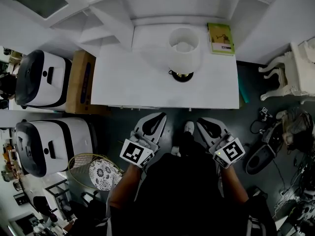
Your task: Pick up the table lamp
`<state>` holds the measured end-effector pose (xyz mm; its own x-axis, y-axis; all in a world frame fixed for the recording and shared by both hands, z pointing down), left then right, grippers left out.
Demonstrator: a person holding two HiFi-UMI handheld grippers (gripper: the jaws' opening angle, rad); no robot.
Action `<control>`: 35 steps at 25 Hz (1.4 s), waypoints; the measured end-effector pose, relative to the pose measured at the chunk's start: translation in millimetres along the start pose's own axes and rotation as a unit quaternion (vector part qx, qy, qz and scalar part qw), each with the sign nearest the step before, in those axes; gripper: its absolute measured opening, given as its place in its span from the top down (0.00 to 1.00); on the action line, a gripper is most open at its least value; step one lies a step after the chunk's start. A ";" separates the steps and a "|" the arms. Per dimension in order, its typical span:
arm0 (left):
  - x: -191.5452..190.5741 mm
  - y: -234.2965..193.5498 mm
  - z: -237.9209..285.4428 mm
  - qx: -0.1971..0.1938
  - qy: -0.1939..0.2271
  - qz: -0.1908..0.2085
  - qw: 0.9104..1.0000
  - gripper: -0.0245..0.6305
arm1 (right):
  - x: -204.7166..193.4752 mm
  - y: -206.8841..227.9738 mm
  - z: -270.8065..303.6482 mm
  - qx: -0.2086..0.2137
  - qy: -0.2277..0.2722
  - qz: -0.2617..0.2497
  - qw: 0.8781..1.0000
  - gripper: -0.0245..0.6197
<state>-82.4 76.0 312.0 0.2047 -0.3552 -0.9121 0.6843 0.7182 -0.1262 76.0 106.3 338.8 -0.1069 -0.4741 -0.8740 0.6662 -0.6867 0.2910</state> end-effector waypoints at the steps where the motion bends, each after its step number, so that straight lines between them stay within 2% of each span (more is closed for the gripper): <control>1: 1.9 -2.1 4.3 0.001 -0.001 -0.001 1.000 0.93 | 2.3 5.2 2.3 0.002 0.000 0.000 1.000 0.89; 10: 11.0 -15.1 33.2 0.015 -0.017 -0.003 1.000 0.93 | 8.8 46.2 16.3 0.016 -0.003 0.010 1.000 0.89; 15: 11.8 -19.7 38.4 0.026 -0.017 -0.017 0.999 0.93 | 11.5 58.1 24.7 0.027 -0.001 0.013 1.000 0.89; 19: 7.0 -26.7 38.3 0.032 -0.014 -0.015 0.999 0.93 | 5.4 67.1 36.2 0.012 -0.022 -0.010 1.000 0.89; 26: -2.3 -45.4 38.7 0.038 -0.013 -0.026 0.999 0.93 | 2.9 80.1 67.0 0.000 -0.026 -0.030 0.999 0.89; 31: -13.7 -63.2 44.8 0.037 -0.022 -0.027 0.999 0.93 | -2.0 103.7 91.2 -0.039 -0.011 -0.016 0.999 0.89; 35: -20.4 -79.3 54.3 0.046 -0.017 -0.035 0.998 0.93 | -8.7 122.1 113.3 -0.050 -0.010 -0.032 0.998 0.89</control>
<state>-102.8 -6.2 361.8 0.1755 -0.4238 -0.8886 0.7593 0.6328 -0.1519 74.6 -35.9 426.0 -0.1662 -0.4424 -0.8813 0.7278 -0.6580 0.1931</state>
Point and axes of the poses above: the fingertips, and each gripper's own axes: z forward along the fingers, y to its right, x out of its top, the point moved 3 cm from there along -z, backward along the fingers, and after that the axes turned 15 degrees about -y, right-handed, at the moved point
